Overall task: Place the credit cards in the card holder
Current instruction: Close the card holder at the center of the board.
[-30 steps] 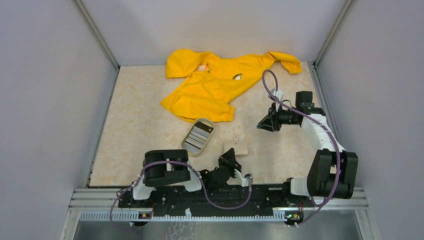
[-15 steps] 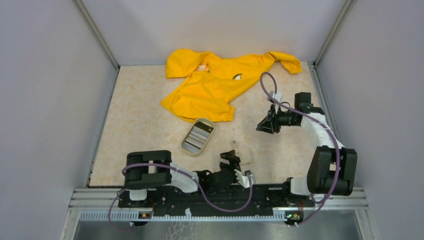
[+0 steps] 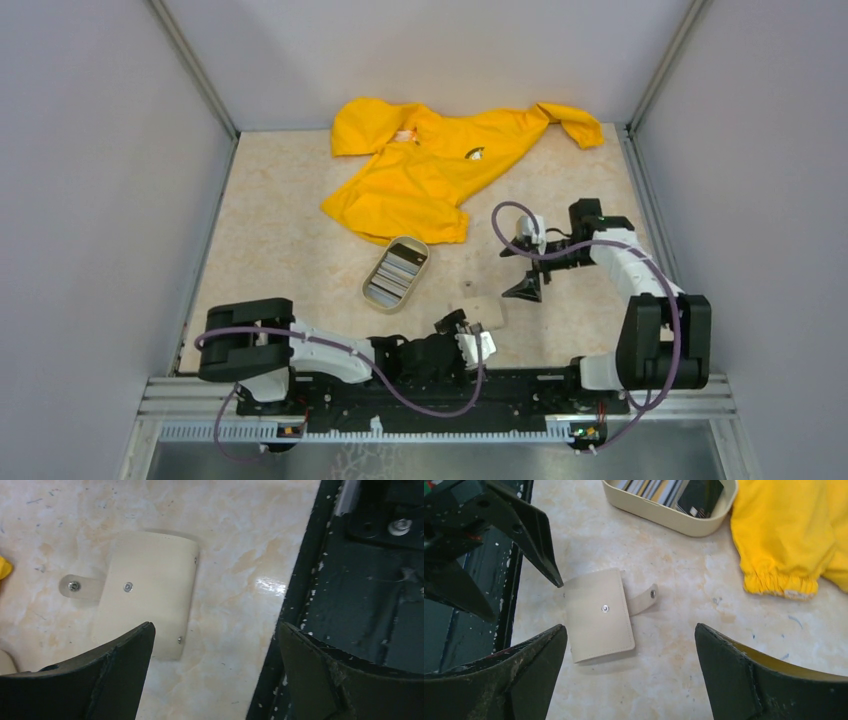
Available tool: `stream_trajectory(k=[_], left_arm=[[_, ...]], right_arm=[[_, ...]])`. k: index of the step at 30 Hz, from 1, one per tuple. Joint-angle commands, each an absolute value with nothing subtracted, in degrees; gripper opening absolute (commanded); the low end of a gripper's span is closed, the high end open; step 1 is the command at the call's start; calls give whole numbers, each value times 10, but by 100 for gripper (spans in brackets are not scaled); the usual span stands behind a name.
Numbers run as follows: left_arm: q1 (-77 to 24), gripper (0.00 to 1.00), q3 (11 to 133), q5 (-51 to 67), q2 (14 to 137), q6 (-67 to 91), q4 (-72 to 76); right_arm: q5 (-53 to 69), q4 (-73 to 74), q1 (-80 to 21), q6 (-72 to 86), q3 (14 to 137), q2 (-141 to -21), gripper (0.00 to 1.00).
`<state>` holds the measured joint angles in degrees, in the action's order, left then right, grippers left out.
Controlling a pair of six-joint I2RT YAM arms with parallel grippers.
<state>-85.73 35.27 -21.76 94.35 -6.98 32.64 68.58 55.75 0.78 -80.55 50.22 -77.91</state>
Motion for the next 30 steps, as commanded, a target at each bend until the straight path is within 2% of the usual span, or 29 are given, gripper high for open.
stream_trajectory(k=[1, 3, 8, 12, 14, 16, 18, 19, 30], left_arm=[[-841, 97, 335, -158, 901, 53, 311], [-817, 94, 317, -124, 879, 100, 331], [-716, 75, 242, 31, 858, 234, 460], [-676, 60, 222, 95, 877, 296, 533], [-667, 47, 221, 106, 893, 323, 562], [-659, 39, 224, 117, 915, 345, 586], [-652, 32, 228, 118, 936, 364, 602], [-650, 31, 228, 117, 946, 371, 612], [-630, 17, 234, 68, 987, 403, 633]], right_arm=[[691, 576, -44, -929, 516, -796, 98], [690, 572, -57, -930, 529, -821, 98], [685, 556, -83, -903, 571, -883, 98], [631, 472, -106, -754, 590, -911, 91], [587, 417, -124, -663, 591, -917, 90], [566, 402, -143, -634, 593, -928, 87], [566, 404, -156, -619, 599, -943, 79], [566, 405, -162, -611, 602, -951, 73], [546, 423, -200, -583, 641, -1028, 33]])
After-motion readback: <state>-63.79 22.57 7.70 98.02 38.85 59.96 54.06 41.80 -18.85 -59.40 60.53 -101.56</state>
